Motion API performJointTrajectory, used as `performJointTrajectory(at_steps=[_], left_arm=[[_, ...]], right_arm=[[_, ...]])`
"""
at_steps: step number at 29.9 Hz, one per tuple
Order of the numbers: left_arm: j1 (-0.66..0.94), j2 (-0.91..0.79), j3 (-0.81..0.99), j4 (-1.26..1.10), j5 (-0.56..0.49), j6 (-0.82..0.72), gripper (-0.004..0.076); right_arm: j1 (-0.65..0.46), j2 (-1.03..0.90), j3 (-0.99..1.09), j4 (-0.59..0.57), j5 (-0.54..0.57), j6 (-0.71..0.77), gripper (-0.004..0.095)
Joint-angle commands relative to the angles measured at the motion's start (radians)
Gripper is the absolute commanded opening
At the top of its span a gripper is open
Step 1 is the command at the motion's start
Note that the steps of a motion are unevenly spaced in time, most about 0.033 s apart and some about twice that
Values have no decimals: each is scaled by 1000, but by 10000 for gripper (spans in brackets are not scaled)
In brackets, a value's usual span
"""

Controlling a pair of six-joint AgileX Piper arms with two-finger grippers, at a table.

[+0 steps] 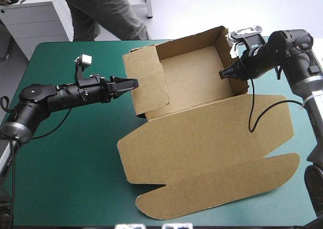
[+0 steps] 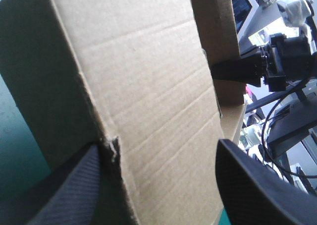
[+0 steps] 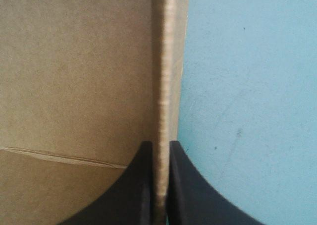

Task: Fold the box

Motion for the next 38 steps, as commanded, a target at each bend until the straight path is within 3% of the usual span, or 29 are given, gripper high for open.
performJointTrajectory(at_steps=[1,10,18,24,32,38], left_arm=[[-6,-35,-33,-43,16,2,463],[-43,-58,-109,295,-19,-401,463],[-278,-82,-225,798,-194,-838,463],[-432,-82,-227,1161,-221,-1232,463],[-536,-82,-227,1455,-217,-1560,463],[-537,-77,-227,1481,-210,-1596,463]], right_arm=[[-2,-43,-30,21,-37,-1,-12],[-2,-43,-30,21,-41,4,-12],[40,-45,-30,-3,-52,25,-11],[111,-49,-30,-70,-78,69,-8],[237,-49,-32,-210,-111,167,-8],[246,-49,-79,-184,-114,184,-8]])
